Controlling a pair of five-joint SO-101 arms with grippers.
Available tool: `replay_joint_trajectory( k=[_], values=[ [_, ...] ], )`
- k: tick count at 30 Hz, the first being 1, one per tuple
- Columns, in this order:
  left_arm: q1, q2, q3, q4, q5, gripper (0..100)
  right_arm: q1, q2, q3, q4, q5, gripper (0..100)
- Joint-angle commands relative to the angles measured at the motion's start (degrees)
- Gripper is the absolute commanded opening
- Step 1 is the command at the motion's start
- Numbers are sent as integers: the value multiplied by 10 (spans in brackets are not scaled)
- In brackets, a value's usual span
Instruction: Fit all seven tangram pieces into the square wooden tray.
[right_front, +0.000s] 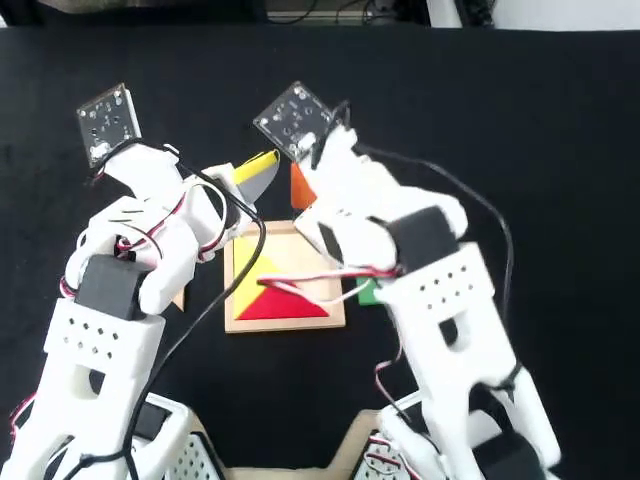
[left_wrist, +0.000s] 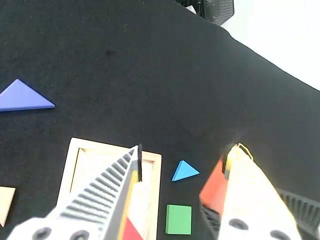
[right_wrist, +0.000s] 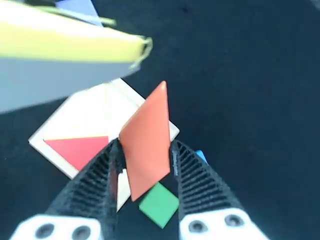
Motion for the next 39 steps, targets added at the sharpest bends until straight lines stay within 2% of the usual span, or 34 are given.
replay_joint_trajectory(
  k=[1, 9, 23, 27, 30, 32, 39],
  values=[
    [8, -9, -5, -1, 6, 278, -9, -29, 41, -58, -5, 11],
    [49, -9, 15, -4, 6, 277, -10, -29, 31, -66, -1, 11],
    [37, -9, 21, -21, 4, 276, -60, -118, 29, -20, 0, 11],
    [39, -9, 50, -59, 1, 146, -60, -122, 29, -20, -3, 11],
    [42, -9, 58, -81, -40, 31, -60, -121, 31, -24, -3, 11],
    [43, -9, 57, -83, -53, 39, -60, -118, 32, -25, -4, 11],
    [43, -9, 58, -82, -19, 104, -59, -118, 41, -42, -1, 11]
  ],
)
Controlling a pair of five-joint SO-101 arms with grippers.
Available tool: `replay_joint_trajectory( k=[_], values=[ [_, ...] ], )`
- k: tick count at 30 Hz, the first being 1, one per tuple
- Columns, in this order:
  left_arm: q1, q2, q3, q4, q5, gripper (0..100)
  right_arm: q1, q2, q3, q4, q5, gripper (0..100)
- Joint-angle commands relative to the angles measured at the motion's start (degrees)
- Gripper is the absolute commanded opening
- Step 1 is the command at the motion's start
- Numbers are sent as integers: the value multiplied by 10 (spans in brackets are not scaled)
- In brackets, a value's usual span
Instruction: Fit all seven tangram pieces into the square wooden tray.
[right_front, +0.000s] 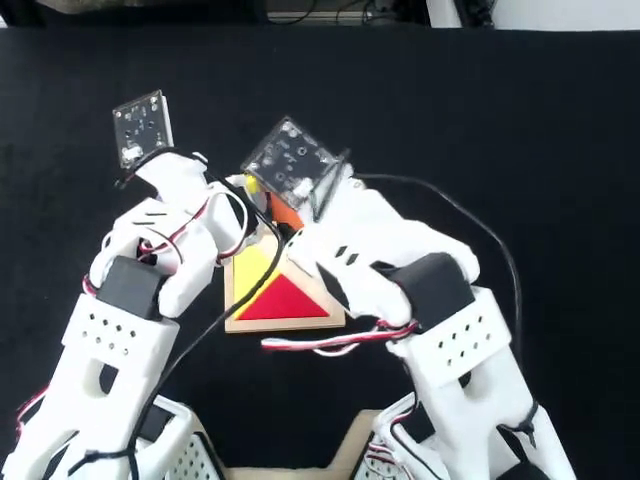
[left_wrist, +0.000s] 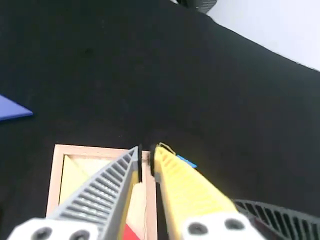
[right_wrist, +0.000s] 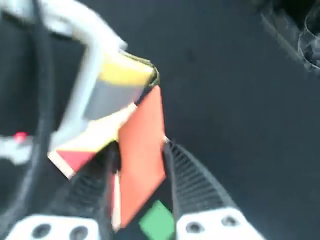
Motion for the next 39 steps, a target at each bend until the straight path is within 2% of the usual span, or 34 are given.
replay_joint_trajectory(
  k=[1, 6, 10, 12, 16, 21, 23, 29, 32, 34, 39],
  values=[
    [4, -9, -2, -8, 11, 125, -2, -13, 0, -25, -2, 11],
    [-2, -9, -7, -8, 34, 234, 1, -14, 15, -39, -2, 11],
    [-38, -35, -32, -1, 110, 210, 25, -16, 13, -39, -1, 11],
    [-50, -63, -48, 1, 94, 173, 46, -17, 3, -36, -1, 11],
    [-72, -115, -40, 1, 15, 113, 57, -17, -4, -34, -2, 11],
    [-118, -194, 65, 8, 11, 109, 61, -19, -4, -33, -1, 11],
    [-138, -232, 131, -13, 11, 109, 65, -22, -3, -34, 0, 11],
    [-148, -370, 326, -128, 11, 109, 190, 8, -29, -44, 12, 11],
    [-154, -450, 415, -132, 4, 109, 253, 91, -92, -38, -47, 14],
    [-178, -494, 444, -127, -11, 109, 279, 174, -177, 4, -77, 15],
    [-258, -536, 424, -15, -62, 109, 298, 430, -480, 145, -117, 15]
  ],
)
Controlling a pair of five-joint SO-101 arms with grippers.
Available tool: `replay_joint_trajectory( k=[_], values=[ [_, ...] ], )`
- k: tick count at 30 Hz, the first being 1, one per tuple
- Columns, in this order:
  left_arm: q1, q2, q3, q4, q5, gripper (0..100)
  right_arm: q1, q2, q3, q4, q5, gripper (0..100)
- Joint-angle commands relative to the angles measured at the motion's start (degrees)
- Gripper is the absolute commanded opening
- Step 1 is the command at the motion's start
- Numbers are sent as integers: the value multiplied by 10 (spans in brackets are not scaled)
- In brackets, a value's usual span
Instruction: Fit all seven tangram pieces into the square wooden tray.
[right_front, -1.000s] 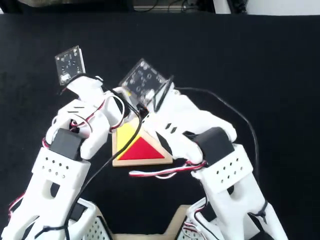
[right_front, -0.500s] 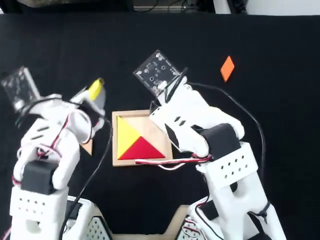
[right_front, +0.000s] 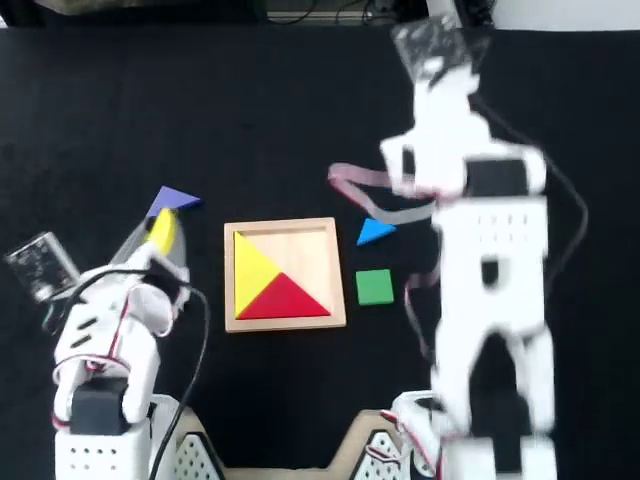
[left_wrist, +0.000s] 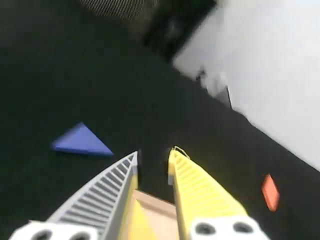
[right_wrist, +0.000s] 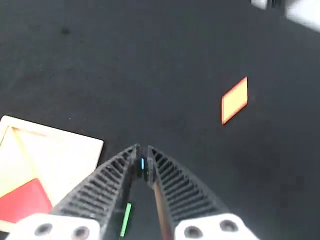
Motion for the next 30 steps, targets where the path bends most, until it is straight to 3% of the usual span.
replay_joint_trajectory(
  k=[1, 6, 8, 12, 14, 19, 27, 30],
  values=[
    [-64, -22, -11, 76, -70, 109, 18, 239, -325, 116, -35, 15],
    [-66, -22, 27, 81, -196, 108, 29, 476, -644, 204, -63, 82],
    [-61, -22, 33, 81, -210, 107, 47, 563, -748, 207, -62, 106],
    [-62, -21, 38, 83, -211, 107, 106, 722, -901, 178, -37, 7],
    [-61, -21, 40, 89, -211, 107, 127, 791, -950, 161, -20, 23],
    [-59, -21, 54, 81, -210, 106, 149, 887, -938, 58, 42, 11],
    [-59, -24, 66, 76, -210, 106, 193, 998, -914, -166, 48, 11],
    [-58, -25, 68, 76, -210, 106, 191, 1028, -886, -205, 78, 11]
  ],
)
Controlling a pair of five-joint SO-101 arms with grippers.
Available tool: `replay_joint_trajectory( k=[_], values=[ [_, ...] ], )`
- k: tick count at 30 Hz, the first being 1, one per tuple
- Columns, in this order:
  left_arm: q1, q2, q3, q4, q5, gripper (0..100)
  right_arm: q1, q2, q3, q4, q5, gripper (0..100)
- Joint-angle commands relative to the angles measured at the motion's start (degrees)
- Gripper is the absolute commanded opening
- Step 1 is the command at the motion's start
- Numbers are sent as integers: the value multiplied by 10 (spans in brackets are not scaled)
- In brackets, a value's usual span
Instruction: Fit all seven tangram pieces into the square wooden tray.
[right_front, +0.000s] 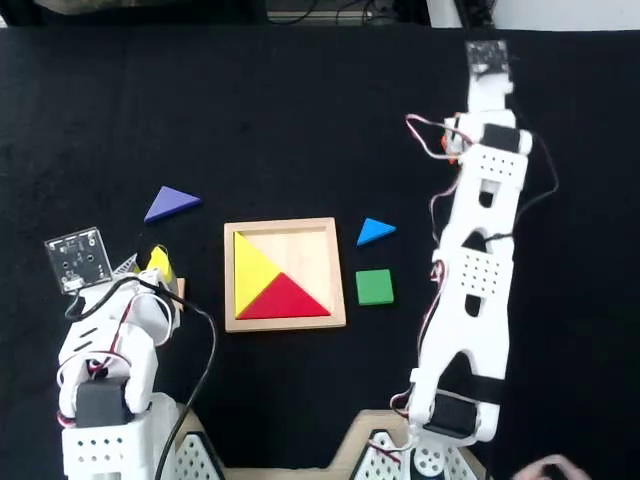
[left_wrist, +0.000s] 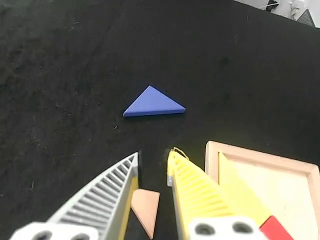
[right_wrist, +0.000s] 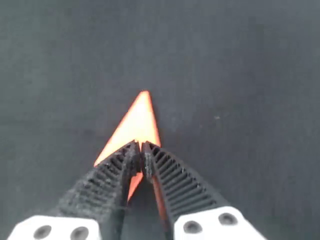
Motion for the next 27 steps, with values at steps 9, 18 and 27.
replay_joint_trajectory(
  k=[9, 18, 27],
  values=[
    [1, -3, -2, -11, -4, 106, -34, 25, 51, 95, 194, 11],
    [2, -4, 8, -36, -4, 105, -77, -4, -49, 347, 296, 11],
    [2, -4, 7, -35, -4, 105, -86, -192, -1, 372, 268, 11]
  ],
)
